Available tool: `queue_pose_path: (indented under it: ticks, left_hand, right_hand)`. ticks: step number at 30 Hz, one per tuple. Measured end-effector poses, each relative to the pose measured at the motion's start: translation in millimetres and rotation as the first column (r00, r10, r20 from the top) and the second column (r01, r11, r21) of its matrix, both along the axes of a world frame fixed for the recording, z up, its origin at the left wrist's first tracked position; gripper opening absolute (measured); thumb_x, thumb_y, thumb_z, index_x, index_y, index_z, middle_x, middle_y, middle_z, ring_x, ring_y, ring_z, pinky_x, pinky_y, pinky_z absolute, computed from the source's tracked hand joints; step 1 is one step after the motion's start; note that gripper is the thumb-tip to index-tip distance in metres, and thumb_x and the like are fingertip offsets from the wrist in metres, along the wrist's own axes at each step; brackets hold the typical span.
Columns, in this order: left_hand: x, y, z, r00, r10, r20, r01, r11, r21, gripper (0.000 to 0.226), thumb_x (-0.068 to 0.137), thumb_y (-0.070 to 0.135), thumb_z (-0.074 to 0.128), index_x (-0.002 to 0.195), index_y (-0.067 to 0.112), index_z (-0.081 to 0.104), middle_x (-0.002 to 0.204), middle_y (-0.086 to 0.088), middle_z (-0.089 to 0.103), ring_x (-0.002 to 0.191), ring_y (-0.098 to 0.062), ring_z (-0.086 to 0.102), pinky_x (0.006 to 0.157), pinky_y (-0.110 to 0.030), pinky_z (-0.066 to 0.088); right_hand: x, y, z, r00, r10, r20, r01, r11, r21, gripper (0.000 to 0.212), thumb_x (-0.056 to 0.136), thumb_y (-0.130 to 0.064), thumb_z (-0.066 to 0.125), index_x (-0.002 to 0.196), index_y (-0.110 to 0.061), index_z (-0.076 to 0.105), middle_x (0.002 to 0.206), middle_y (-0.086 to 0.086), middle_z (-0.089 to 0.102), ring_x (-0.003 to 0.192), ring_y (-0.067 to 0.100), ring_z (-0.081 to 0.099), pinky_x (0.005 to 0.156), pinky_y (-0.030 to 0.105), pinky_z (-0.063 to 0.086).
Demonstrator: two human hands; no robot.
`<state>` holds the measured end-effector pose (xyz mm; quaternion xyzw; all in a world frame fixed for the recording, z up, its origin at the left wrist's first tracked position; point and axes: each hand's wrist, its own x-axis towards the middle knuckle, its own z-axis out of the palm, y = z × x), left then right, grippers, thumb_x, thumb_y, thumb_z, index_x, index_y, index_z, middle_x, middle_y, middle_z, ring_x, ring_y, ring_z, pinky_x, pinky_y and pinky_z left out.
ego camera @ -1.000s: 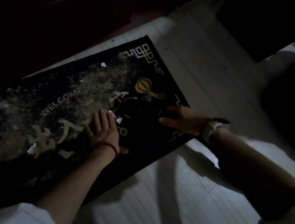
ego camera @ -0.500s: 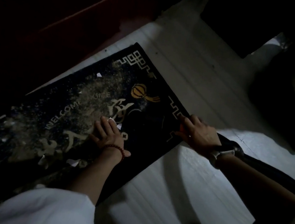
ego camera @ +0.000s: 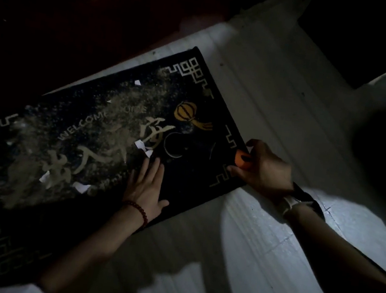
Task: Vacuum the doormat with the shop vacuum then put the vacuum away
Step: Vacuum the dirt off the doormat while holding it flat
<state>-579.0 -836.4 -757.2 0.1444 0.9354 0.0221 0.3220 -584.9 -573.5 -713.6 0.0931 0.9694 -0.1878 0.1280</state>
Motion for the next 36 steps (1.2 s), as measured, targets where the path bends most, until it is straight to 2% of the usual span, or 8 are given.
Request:
queue_pose_path:
  ticks: [7, 11, 14, 19, 25, 28, 31, 36]
  left_hand:
    - [-2, 18, 11, 0.998, 0.007, 0.069, -0.001, 0.996, -0.091, 0.074, 0.093, 0.041, 0.047, 0.148, 0.008, 0.008, 0.157, -0.009, -0.002, 0.145, -0.027, 0.0, 0.116, -0.038, 0.015]
    - [-26, 35, 44, 0.948, -0.098, -0.304, 0.153, 0.975, 0.162, 0.043, 0.09, 0.035, 0.054, 0.124, 0.01, 0.046, 0.126, -0.009, 0.046, 0.12, -0.028, 0.041, 0.096, -0.039, 0.037]
    - [-43, 40, 53, 0.794, -0.288, -0.535, 0.448, 0.872, 0.196, 0.061, 0.075, 0.039, 0.066, 0.126, 0.01, 0.049, 0.125, -0.011, 0.055, 0.117, -0.027, 0.041, 0.093, -0.046, 0.045]
    - [-60, 30, 31, 0.736, -0.405, -0.543, 0.558, 0.817, 0.147, 0.055, 0.07, 0.028, 0.077, 0.117, 0.011, 0.054, 0.1, -0.01, 0.067, 0.094, -0.032, 0.064, 0.094, -0.061, 0.039]
    - [-74, 37, 29, 0.712, -0.383, -0.589, 0.577, 0.797, 0.179, 0.041, 0.081, 0.038, 0.034, 0.115, 0.018, 0.047, 0.095, -0.001, 0.067, 0.086, -0.022, 0.066, 0.095, -0.05, 0.043]
    - [-66, 50, 28, 0.816, -0.205, -0.54, 0.421, 0.852, 0.313, 0.041, 0.088, 0.034, 0.041, 0.123, 0.018, 0.054, 0.116, -0.006, 0.062, 0.113, -0.024, 0.057, 0.107, -0.051, 0.028]
    - [-56, 54, 26, 0.902, -0.087, -0.422, 0.262, 0.889, 0.376, 0.056, 0.095, 0.029, 0.045, 0.146, 0.021, 0.025, 0.153, -0.003, 0.025, 0.144, -0.025, 0.014, 0.114, -0.053, 0.008]
    - [-49, 52, 24, 0.78, -0.254, -0.572, 0.441, 0.872, 0.214, 0.085, 0.076, 0.035, 0.067, 0.145, 0.022, 0.02, 0.152, -0.01, 0.027, 0.141, -0.034, 0.019, 0.106, -0.063, 0.007]
  right_hand:
    - [40, 25, -2, 0.993, 0.021, -0.115, -0.022, 1.0, -0.009, 0.051, 0.08, -0.056, 0.06, 0.107, -0.012, 0.057, 0.097, 0.006, 0.066, 0.083, 0.028, 0.064, 0.064, 0.035, 0.049]
    - [26, -4, 3, 0.999, -0.016, -0.036, 0.014, 0.998, -0.067, 0.046, 0.083, -0.05, 0.06, 0.111, -0.014, 0.053, 0.105, 0.009, 0.066, 0.095, 0.031, 0.062, 0.067, 0.032, 0.039]
    - [20, -31, 5, 1.0, 0.013, -0.009, -0.014, 0.993, -0.121, 0.05, 0.084, -0.048, 0.059, 0.118, -0.013, 0.051, 0.112, 0.011, 0.063, 0.1, 0.03, 0.059, 0.072, 0.033, 0.04]
    - [23, -32, 6, 0.993, 0.094, 0.067, -0.073, 0.962, -0.263, 0.054, 0.084, -0.046, 0.06, 0.13, -0.022, 0.045, 0.12, 0.005, 0.061, 0.106, 0.022, 0.058, 0.084, 0.033, 0.046]
    - [35, -1, 4, 0.99, 0.045, 0.134, -0.008, 0.963, -0.269, 0.044, 0.082, -0.05, 0.059, 0.107, -0.014, 0.052, 0.092, 0.005, 0.064, 0.085, 0.024, 0.062, 0.072, 0.037, 0.049]
    - [43, 2, -2, 0.998, -0.043, 0.037, 0.049, 0.982, -0.184, 0.04, 0.085, -0.047, 0.056, 0.104, -0.012, 0.052, 0.084, 0.007, 0.063, 0.076, 0.025, 0.062, 0.06, 0.032, 0.044]
    - [43, 7, -1, 0.981, -0.194, -0.028, 0.187, 0.968, -0.17, 0.037, 0.087, -0.041, 0.057, 0.104, -0.008, 0.052, 0.078, 0.006, 0.058, 0.069, 0.022, 0.055, 0.05, 0.022, 0.032]
    - [52, -20, -1, 0.983, -0.181, -0.018, 0.169, 0.945, -0.279, 0.033, 0.087, -0.041, 0.059, 0.096, -0.012, 0.047, 0.079, 0.001, 0.055, 0.071, 0.021, 0.055, 0.053, 0.027, 0.035]
